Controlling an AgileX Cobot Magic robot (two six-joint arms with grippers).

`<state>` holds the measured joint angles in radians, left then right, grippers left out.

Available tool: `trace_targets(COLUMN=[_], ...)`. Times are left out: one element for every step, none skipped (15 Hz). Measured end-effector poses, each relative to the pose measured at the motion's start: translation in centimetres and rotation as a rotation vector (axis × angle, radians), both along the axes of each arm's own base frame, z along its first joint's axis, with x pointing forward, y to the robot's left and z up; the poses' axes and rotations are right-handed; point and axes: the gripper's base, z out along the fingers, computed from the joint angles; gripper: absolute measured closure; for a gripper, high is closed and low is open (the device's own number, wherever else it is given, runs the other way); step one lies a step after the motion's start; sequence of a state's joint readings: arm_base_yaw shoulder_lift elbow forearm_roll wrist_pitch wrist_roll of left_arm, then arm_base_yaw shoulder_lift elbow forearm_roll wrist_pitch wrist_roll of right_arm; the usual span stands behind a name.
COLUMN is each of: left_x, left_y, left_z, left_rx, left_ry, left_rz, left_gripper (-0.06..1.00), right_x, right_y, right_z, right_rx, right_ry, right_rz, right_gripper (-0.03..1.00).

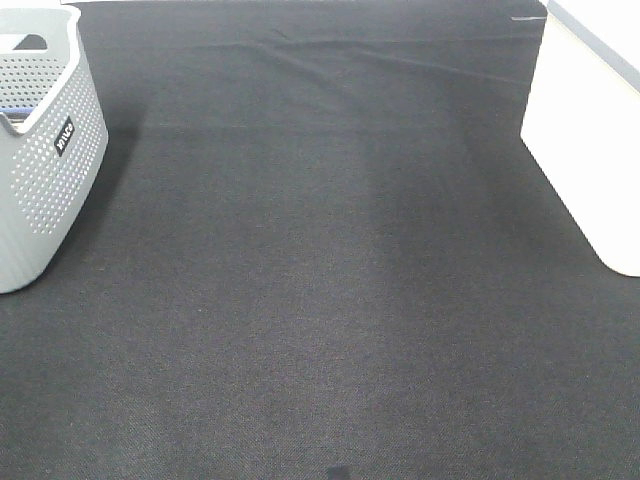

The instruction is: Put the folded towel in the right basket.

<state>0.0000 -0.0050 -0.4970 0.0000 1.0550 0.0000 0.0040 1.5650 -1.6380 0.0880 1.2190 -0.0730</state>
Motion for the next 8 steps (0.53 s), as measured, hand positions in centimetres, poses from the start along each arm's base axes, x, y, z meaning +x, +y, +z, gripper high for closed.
trace_targets(left_x=[0.0,0.0,0.0,0.0,0.0,0.0,0.0,0.0], left_y=[0.0,0.0,0.0,0.0,0.0,0.0,0.0,0.0], left_z=[0.0,0.0,0.0,0.0,0.0,0.0,0.0,0.0], left_rx=[0.000,0.000,0.000,0.000,0.000,0.000,0.000,0.000], left_ry=[0.000,0.000,0.000,0.000,0.000,0.000,0.000,0.000], left_rz=[0.000,0.000,0.000,0.000,0.000,0.000,0.000,0.000], left_gripper=[-0.03,-0.03,-0.03,-0.03,-0.03,-0.03,-0.03,-0.03], right_x=[-3.0,-5.2,-7.3,-9.5,-12.5,-14.4,-14.4,-16.4], right_y=[-0.2,-0.2,-0.2,-0.2,-0.2,-0.2,-0.2,-0.2], right_z=[-0.6,-1.0,-1.6,-2.1,-3.7,-4.7,-4.7,-5.7], right_rx=[-0.013,-0.011,-0.009,-0.004,0.002,0.004,0.004,0.005], right_ry=[0.029,0.044,0.058,0.064,0.094,0.107,0.107,0.115], right_rz=[-0.009,-0.016,-0.019,-0.029,-0.042,-0.047,-0.047,-0.050], right_gripper=[0.14,0.14,0.14,0.14,0.14,0.14,0.14,0.14])
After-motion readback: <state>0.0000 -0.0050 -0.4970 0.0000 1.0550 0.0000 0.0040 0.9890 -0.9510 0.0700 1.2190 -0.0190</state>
